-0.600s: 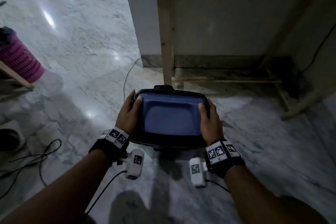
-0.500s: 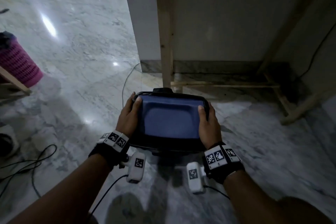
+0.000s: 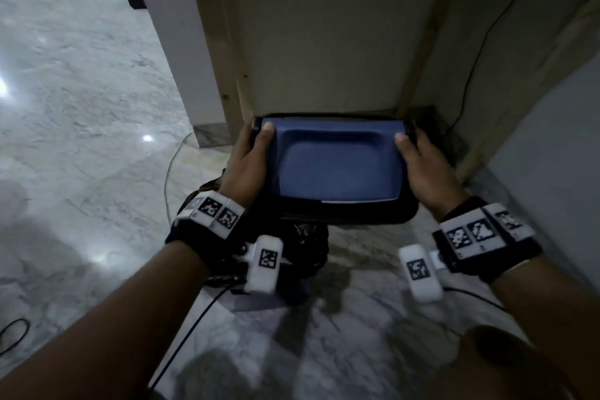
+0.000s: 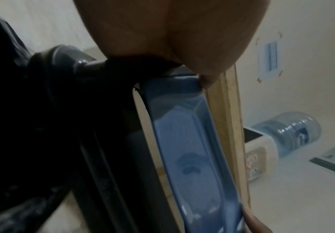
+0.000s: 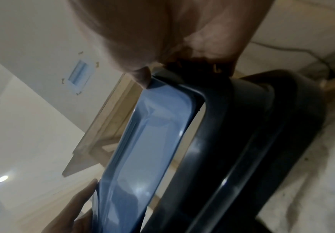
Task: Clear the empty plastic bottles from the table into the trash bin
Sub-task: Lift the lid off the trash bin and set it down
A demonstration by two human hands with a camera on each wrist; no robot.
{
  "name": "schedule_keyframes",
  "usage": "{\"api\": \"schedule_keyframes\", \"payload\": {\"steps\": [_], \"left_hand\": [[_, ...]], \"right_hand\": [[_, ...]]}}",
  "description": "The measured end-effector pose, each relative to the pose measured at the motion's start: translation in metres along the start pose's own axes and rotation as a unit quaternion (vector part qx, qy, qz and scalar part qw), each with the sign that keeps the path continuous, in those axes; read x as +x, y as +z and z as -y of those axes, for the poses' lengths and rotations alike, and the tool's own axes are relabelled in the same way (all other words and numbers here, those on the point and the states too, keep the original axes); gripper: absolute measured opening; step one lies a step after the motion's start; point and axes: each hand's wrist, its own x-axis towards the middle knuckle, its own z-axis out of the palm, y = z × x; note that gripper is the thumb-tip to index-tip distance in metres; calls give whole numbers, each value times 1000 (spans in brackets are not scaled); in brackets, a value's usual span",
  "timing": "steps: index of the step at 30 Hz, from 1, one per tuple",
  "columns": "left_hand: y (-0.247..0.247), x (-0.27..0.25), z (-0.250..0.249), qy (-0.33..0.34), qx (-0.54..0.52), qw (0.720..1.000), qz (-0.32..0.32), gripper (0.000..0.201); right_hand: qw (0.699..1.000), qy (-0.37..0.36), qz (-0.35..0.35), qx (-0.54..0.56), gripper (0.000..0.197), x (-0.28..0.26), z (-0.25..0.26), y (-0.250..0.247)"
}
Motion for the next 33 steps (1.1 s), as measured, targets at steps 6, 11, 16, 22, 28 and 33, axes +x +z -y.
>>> {"api": "schedule_keyframes", "payload": {"steps": [6, 11, 16, 22, 28, 33], "left_hand": [[108, 8, 8, -1, 25, 995, 101, 72], [181, -5, 63, -11, 102, 977, 185, 86], [214, -34, 160, -32, 199, 942, 270, 89], [223, -88, 250, -60, 198, 924, 321, 75], [233, -118, 315, -140, 246, 899, 335, 89], [237, -124, 339, -166, 246, 883, 363, 91]], "right_hand": [[999, 51, -7, -8, 58, 9, -42, -96], [994, 104, -39, -6, 69, -17, -123, -124], [988, 136, -78, -9, 52, -67, -244, -99], [956, 275, -93, 43, 66, -142, -350, -40], [931, 349, -102, 35, 60, -182, -392, -18], [924, 367, -103, 30, 63, -195, -411, -13]]}}
